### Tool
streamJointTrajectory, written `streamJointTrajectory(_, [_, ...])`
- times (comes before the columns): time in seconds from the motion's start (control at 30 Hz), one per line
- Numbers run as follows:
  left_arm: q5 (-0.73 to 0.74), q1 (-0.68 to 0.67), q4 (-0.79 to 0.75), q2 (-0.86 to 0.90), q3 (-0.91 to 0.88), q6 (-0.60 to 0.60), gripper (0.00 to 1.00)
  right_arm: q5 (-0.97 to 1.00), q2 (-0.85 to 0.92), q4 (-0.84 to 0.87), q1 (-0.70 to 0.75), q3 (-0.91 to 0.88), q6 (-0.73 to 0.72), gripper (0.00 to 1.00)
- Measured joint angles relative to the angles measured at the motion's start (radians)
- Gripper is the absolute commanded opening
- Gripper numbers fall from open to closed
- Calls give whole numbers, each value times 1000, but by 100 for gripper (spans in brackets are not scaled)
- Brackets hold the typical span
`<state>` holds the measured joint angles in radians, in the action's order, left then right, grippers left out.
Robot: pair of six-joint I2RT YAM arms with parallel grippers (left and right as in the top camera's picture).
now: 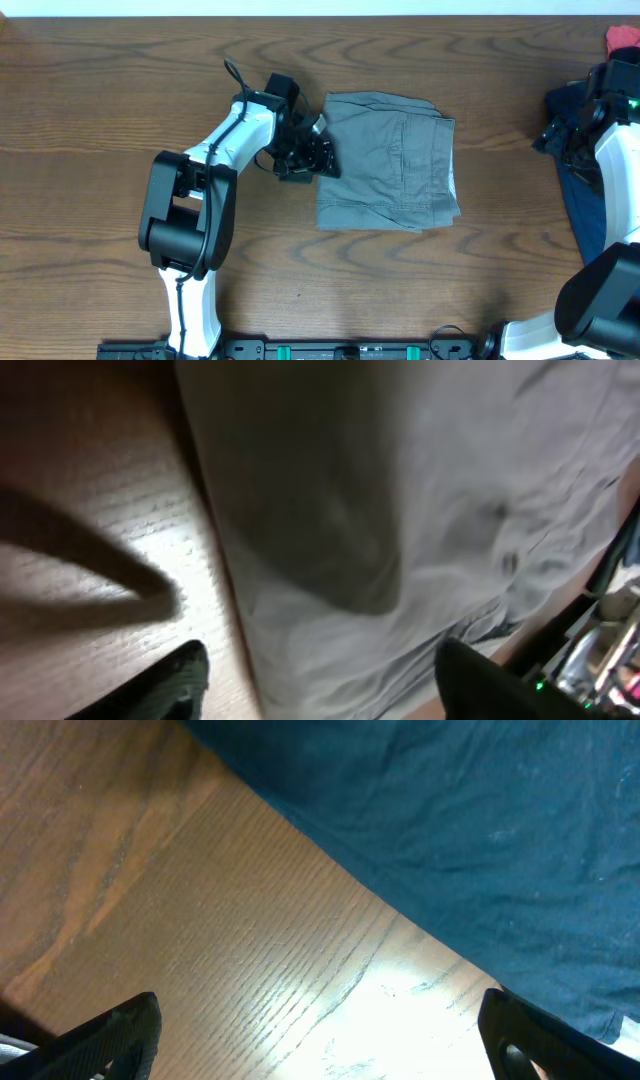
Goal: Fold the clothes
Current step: 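Grasp the folded shorts' left side with the left gripper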
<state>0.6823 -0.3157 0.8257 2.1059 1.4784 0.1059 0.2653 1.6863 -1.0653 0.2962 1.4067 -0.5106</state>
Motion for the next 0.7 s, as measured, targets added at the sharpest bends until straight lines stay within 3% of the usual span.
streamJointTrajectory(0.4, [-45, -78, -75, 0, 0, 74, 68, 0, 0, 0, 0, 0, 0, 99])
streamJointTrajectory(0.53, [-60, -77, -76, 0, 0, 93, 51, 0, 0, 0, 0, 0, 0, 99])
streamJointTrajectory(0.7, [-90, -77, -93, 0, 0, 135, 19, 0, 0, 0, 0, 0, 0, 99])
